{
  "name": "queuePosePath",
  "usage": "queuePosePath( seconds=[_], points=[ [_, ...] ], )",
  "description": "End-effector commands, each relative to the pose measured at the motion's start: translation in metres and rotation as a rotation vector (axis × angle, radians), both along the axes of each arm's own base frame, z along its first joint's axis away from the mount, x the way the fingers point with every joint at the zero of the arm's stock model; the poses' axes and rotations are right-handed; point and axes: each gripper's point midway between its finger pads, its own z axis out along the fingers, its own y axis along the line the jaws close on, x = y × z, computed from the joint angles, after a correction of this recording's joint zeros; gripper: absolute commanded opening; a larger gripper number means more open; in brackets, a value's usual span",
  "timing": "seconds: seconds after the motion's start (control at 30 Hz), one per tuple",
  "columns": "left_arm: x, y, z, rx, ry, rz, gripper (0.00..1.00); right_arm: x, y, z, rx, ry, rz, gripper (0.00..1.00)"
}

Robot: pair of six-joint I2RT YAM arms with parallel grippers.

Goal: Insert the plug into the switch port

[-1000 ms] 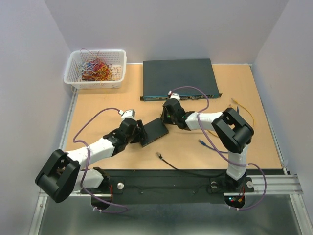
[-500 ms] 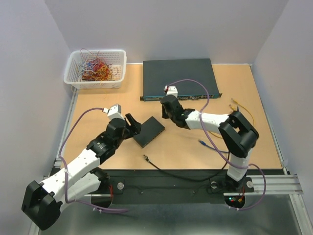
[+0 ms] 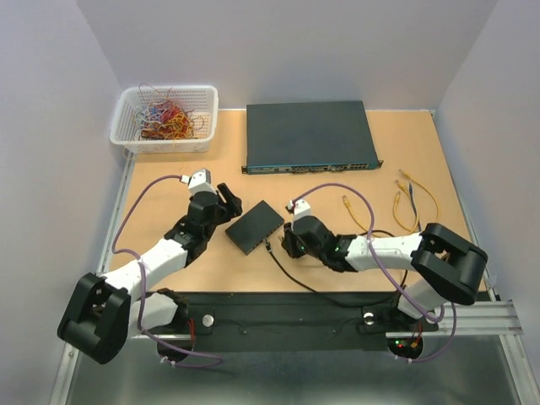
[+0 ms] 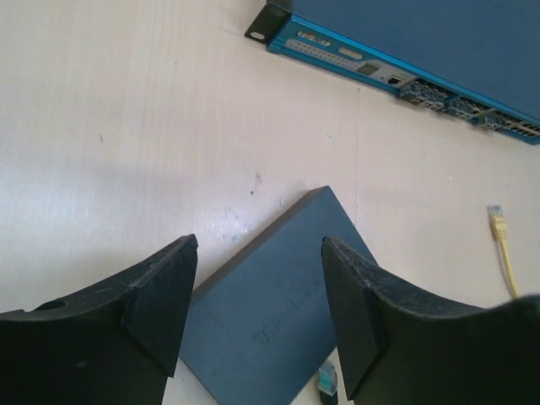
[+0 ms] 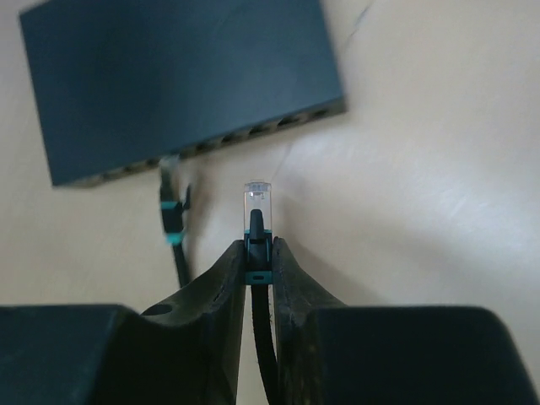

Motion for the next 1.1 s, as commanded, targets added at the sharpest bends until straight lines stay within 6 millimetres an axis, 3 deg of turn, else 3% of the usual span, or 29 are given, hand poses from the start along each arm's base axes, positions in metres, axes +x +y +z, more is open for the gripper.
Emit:
queuePosePath(
  seconds=[0.0,0.1,0.13,0.23,0.33,0.43,0.57,0.73,0.8,0.93,1.07],
  points=[
    [0.023,-0.003,0.012,-0.013,-0.106,-0.021,0.71,-0.016,0.031,0.012,0.172,-0.034,0.077,0.00],
    [0.029,-0.008,-0.008,-0.001,-0.055,-0.048,0.70,-0.019,0.041,0.006,0.188,-0.026,0.110,0.00],
    [0.030,-0.009,-0.020,0.007,-0.025,-0.056,0.70,-0.020,0.043,-0.006,0.164,-0.009,0.118,0.00],
    [0.029,-0.017,-0.035,-0.015,0.003,-0.091,0.69,-0.017,0.052,-0.017,0.143,0.002,0.128,0.00],
    [0.026,-0.022,-0.043,-0.030,0.020,-0.113,0.68,-0.016,0.065,-0.014,0.162,-0.008,0.152,0.00],
    [0.022,-0.022,-0.051,-0.038,0.042,-0.114,0.68,-0.028,0.080,-0.011,0.162,-0.029,0.209,0.00],
    [0.021,-0.019,-0.055,-0.034,0.051,-0.104,0.68,-0.059,0.102,-0.007,0.146,-0.065,0.286,0.00],
    [0.020,-0.020,-0.070,-0.034,0.099,-0.096,0.68,-0.098,0.125,-0.019,0.127,-0.046,0.361,0.01],
    [0.020,-0.021,-0.075,-0.040,0.114,-0.099,0.67,-0.099,0.128,-0.023,0.117,-0.049,0.339,0.00],
    [0.015,-0.024,-0.087,-0.055,0.153,-0.115,0.67,-0.081,0.112,-0.034,0.065,-0.075,0.205,0.00],
    [0.009,-0.029,-0.091,-0.092,0.169,-0.139,0.67,-0.055,0.084,-0.025,-0.032,-0.161,0.046,0.01]
  ],
)
